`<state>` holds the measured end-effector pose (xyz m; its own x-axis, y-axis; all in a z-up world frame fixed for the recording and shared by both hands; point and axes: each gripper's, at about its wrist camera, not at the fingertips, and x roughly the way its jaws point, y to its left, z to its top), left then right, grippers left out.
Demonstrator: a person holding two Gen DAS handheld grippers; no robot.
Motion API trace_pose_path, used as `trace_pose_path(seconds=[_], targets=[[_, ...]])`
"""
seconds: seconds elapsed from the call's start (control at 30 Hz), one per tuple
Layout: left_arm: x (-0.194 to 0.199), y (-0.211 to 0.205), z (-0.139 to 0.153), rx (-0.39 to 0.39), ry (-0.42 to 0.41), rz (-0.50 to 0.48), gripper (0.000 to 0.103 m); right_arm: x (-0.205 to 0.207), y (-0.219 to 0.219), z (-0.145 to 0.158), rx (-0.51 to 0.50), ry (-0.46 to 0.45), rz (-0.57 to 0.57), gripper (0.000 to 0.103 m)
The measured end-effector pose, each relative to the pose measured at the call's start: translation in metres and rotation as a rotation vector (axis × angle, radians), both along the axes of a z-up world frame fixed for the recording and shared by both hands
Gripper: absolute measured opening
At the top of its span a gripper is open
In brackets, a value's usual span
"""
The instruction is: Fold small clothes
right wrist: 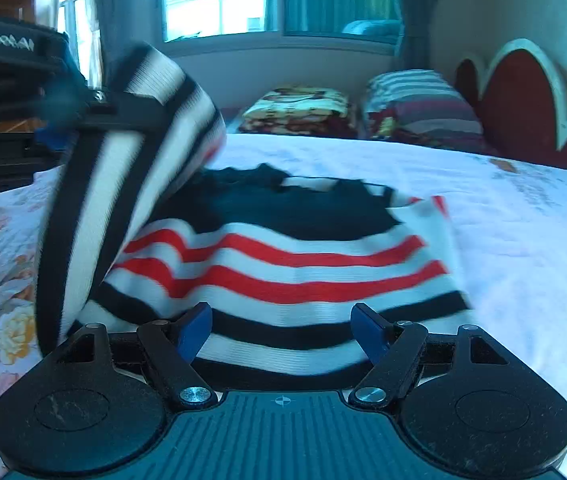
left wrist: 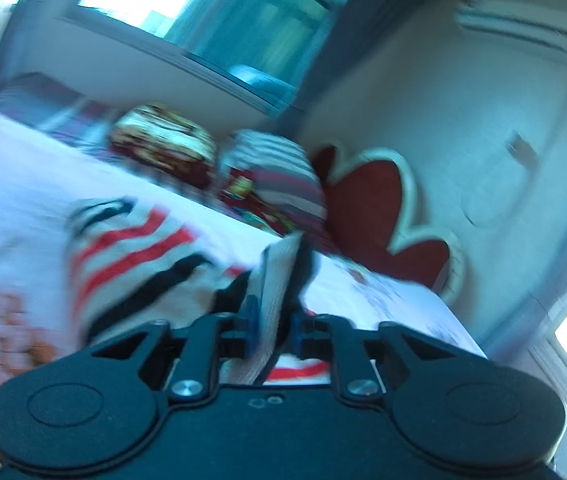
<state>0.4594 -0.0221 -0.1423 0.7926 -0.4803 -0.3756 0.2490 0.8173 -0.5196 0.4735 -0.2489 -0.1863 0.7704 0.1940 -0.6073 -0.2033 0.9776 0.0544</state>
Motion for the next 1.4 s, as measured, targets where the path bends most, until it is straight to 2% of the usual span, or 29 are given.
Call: trace_pose_path(seconds=[0.07, 0.13, 0.23, 0.3, 0.37, 0.4, 0.43, 0.5, 0.6, 0.67, 0.8, 0.83, 0.93, 1.0, 1.13, 1.2, 1.23, 1.3, 1.4], targets=[[0.007, -0.024, -0.011, 0.010, 0.019, -0.056, 0.010, -0.002, -0.016, 0.001, 0.008, 0.007, -0.028, 0.075], [0.016, -0.040, -0.031, 0.033, 0.078, -0.085, 0.010, -0.003, -0.031, 0.001, 0.053, 0.036, -0.028, 0.075], [0.021, -0.044, -0.053, 0.071, 0.163, -0.101, 0.010, -0.004, -0.049, 0.004, 0.146, 0.074, -0.025, 0.075], [0.020, -0.038, -0.055, 0.057, 0.194, -0.101, 0.015, -0.005, -0.054, 0.007, 0.181, 0.088, -0.013, 0.075], [0.016, -0.036, -0.046, 0.076, 0.178, -0.116, 0.027, -0.005, -0.057, 0.010, 0.218, 0.106, 0.004, 0.075], [0.014, -0.036, -0.039, 0.078, 0.168, -0.125, 0.039, -0.004, -0.057, 0.012, 0.236, 0.113, 0.012, 0.075], [0.012, -0.036, -0.032, 0.084, 0.159, -0.122, 0.058, -0.006, -0.057, 0.014, 0.257, 0.121, 0.022, 0.075], [0.003, -0.029, -0.021, 0.086, 0.137, -0.097, 0.074, -0.003, -0.056, 0.018, 0.296, 0.139, 0.044, 0.075], [-0.006, -0.016, -0.006, 0.057, 0.097, -0.068, 0.076, 0.000, -0.050, 0.026, 0.343, 0.157, 0.080, 0.075], [-0.002, -0.007, 0.001, 0.067, 0.073, -0.005, 0.078, 0.005, -0.045, 0.030, 0.373, 0.164, 0.097, 0.075], [0.017, 0.027, -0.010, 0.123, 0.131, 0.192, 0.075, 0.026, -0.039, 0.033, 0.451, 0.201, 0.114, 0.075], [0.023, 0.034, -0.015, 0.135, 0.152, 0.222, 0.071, 0.034, -0.036, 0.031, 0.461, 0.219, 0.114, 0.075], [0.046, 0.040, -0.035, 0.141, 0.238, 0.210, 0.062, 0.056, -0.028, 0.024, 0.491, 0.259, 0.117, 0.075], [0.058, 0.032, -0.047, 0.177, 0.272, 0.180, 0.058, 0.068, -0.026, 0.019, 0.499, 0.267, 0.113, 0.075], [0.064, 0.024, -0.059, 0.195, 0.277, 0.163, 0.059, 0.085, -0.021, 0.016, 0.494, 0.254, 0.122, 0.074], [0.067, 0.029, -0.062, 0.174, 0.291, 0.164, 0.060, 0.093, -0.016, 0.013, 0.492, 0.275, 0.136, 0.035], [0.067, 0.032, -0.064, 0.167, 0.293, 0.165, 0.060, 0.095, -0.015, 0.013, 0.488, 0.279, 0.136, 0.035], [0.065, 0.034, -0.066, 0.167, 0.294, 0.171, 0.060, 0.093, -0.012, 0.015, 0.462, 0.260, 0.152, 0.028], [0.059, 0.030, -0.062, 0.174, 0.270, 0.170, 0.061, 0.077, -0.019, 0.029, 0.448, 0.170, 0.167, 0.021]])
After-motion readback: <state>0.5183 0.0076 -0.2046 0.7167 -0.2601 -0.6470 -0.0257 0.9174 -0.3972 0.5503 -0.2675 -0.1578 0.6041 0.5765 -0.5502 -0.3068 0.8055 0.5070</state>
